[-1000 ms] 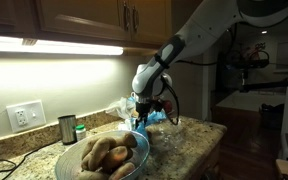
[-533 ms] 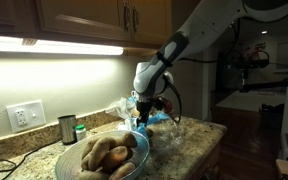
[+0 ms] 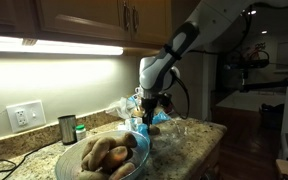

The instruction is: Remove a potatoe from the bag and put it in the bowl

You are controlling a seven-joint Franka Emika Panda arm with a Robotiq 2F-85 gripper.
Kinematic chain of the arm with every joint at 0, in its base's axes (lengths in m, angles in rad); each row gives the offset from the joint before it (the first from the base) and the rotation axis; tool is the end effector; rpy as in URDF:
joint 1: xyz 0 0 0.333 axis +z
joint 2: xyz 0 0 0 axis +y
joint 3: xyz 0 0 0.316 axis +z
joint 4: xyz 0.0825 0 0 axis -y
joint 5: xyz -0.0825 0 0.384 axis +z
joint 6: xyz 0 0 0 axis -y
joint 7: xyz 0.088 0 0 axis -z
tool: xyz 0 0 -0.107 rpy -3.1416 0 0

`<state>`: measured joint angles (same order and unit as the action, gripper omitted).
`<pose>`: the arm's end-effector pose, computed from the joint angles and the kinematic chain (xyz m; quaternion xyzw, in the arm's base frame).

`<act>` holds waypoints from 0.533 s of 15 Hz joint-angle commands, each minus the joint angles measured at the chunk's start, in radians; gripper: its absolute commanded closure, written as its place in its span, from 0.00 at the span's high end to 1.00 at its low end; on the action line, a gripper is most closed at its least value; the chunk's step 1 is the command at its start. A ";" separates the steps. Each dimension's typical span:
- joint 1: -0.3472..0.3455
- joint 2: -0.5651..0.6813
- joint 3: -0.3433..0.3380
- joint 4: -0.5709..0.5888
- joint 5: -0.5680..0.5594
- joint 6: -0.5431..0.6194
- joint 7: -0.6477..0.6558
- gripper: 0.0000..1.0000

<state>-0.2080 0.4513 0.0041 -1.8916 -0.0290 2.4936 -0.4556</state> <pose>0.6344 -0.1312 0.2800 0.9879 0.1357 0.0684 0.0326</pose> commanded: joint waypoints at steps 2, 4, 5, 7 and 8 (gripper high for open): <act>0.020 -0.132 -0.024 -0.142 -0.033 0.034 0.040 0.32; 0.019 -0.160 -0.023 -0.167 -0.029 0.046 0.037 0.32; 0.020 -0.178 -0.023 -0.180 -0.028 0.051 0.036 0.32; 0.022 -0.207 -0.022 -0.202 -0.027 0.064 0.034 0.32; 0.024 -0.221 -0.022 -0.211 -0.028 0.073 0.033 0.32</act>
<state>-0.2051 0.3267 0.0020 -2.0090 -0.0332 2.5239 -0.4508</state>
